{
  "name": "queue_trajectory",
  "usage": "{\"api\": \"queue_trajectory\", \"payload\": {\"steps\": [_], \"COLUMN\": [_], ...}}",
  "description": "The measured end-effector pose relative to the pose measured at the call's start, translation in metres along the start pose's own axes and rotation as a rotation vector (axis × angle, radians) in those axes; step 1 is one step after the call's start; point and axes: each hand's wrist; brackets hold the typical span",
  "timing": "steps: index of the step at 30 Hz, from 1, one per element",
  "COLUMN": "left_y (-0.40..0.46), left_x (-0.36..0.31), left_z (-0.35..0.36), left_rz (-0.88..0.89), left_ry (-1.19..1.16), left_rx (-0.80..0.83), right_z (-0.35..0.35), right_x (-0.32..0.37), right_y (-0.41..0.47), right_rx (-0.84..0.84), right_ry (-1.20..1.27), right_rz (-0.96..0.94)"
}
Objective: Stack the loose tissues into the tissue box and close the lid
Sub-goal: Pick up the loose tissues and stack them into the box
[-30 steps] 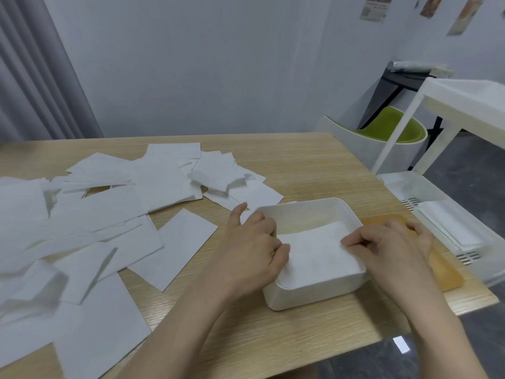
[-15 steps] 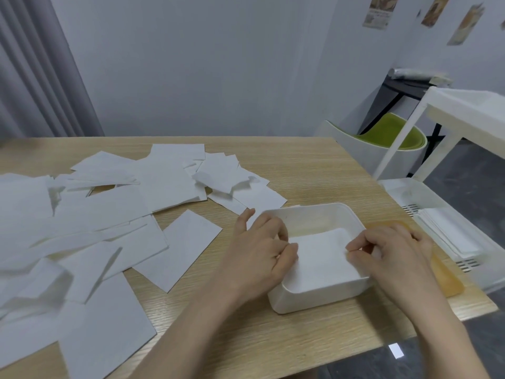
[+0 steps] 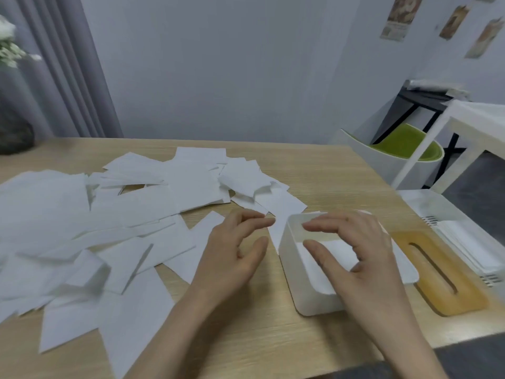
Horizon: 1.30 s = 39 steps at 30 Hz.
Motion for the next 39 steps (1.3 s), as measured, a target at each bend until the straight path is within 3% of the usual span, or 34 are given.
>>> {"api": "queue_trajectory", "payload": {"steps": [7,12,24,34,39], "left_y": [-0.027,-0.045,-0.059,-0.060,-0.060], "left_x": [0.036,0.064,0.091,0.088,0.089], "left_z": [-0.057,-0.077,-0.078,-0.078,-0.077], "left_rz": [-0.058,-0.106,-0.140,-0.130,-0.129], "left_ry": [0.233,0.482,0.495,0.494,0.493], "left_rx": [-0.031,0.056,0.167,0.168,0.164], "right_z": [0.064,0.110,0.165,0.164,0.165], "right_x": [0.024,0.011,-0.011,-0.009,-0.004], "right_y": [-0.008,-0.006,0.017,0.026,0.022], "right_rx": [0.202,0.361,0.336,0.295,0.338], "right_ry": [0.091,-0.013,-0.265,-0.075,0.210], "right_rz": [-0.062,0.043,0.312,0.457,0.517]}}
Point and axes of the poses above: each hand's wrist, its own y-axis towards the middle knuckle, its own z-axis out of the palm, x = y × z, and after that the axes turned 8 degrees about z, right-handed
